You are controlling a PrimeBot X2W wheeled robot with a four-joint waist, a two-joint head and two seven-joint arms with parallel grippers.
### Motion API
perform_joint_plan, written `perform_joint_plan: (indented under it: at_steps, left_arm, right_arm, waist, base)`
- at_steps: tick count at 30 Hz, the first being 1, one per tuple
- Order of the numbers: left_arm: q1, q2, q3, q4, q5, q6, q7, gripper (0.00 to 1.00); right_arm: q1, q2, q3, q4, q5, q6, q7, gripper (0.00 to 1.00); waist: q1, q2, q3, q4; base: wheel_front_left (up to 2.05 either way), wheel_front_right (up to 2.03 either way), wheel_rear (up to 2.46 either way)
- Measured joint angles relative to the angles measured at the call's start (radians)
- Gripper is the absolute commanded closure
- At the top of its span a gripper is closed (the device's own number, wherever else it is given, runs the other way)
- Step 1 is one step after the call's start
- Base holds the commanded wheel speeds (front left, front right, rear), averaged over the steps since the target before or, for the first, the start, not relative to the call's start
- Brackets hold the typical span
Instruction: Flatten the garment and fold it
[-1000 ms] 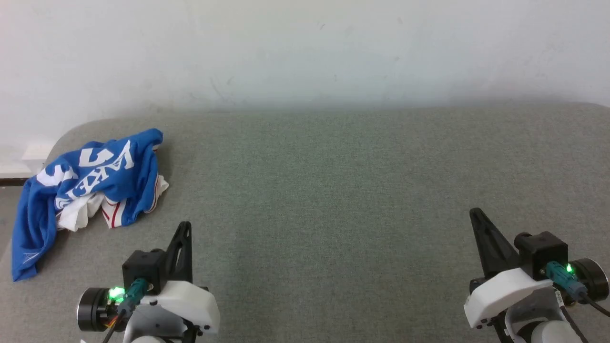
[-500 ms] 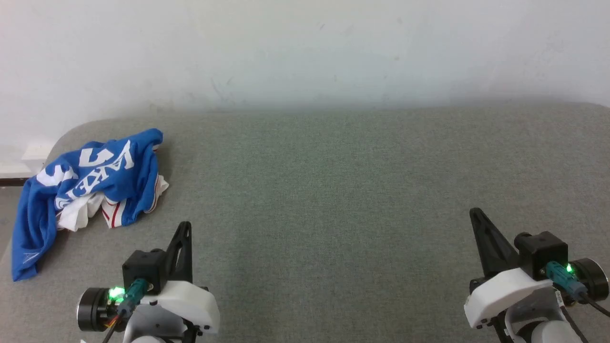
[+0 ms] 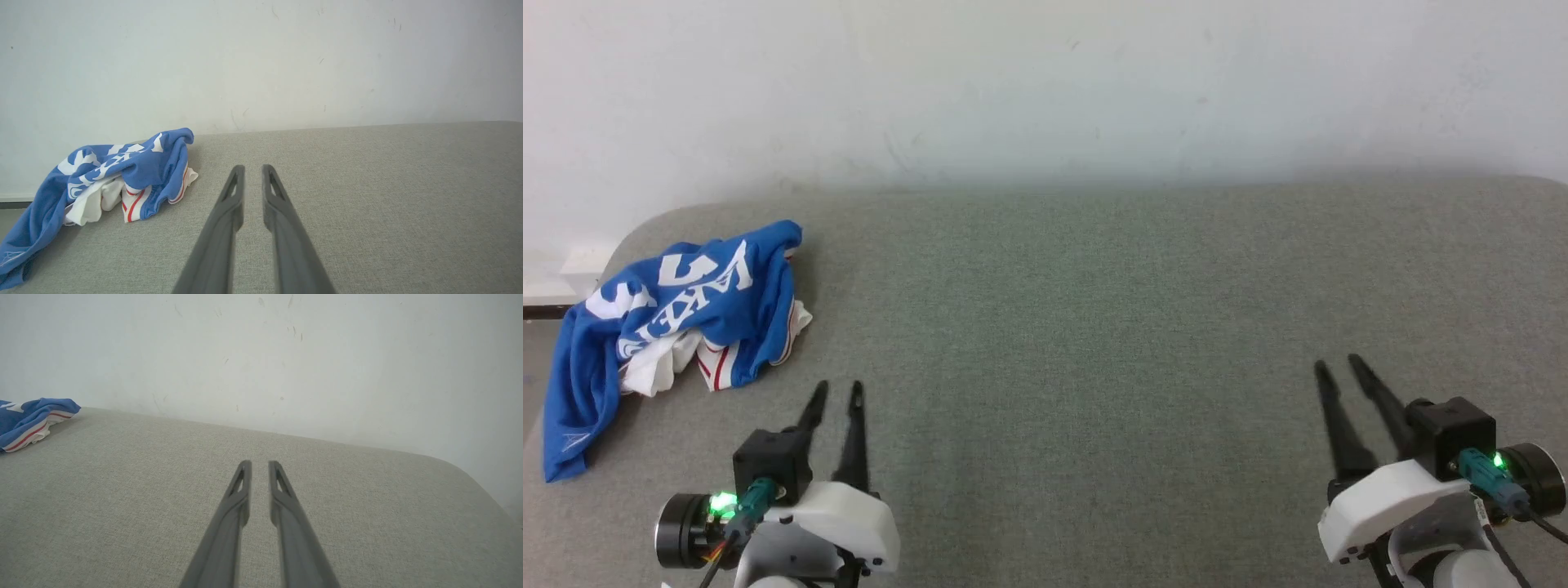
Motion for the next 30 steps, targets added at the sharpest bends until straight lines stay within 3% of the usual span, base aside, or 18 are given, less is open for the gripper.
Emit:
perform_joint_plan:
  at_steps: [30]
  left_arm:
    - [0.001,0.000,-0.020,0.006,-0.021,0.024,-0.046,0.00]
  right_arm:
    - [0.002,0.000,-0.006,0.000,0.019,0.000,-0.047,0.00]
  waist:
    - [0.0000,0.0000,-0.006,0.043]
  base:
    - [0.00,0.00,0.00]
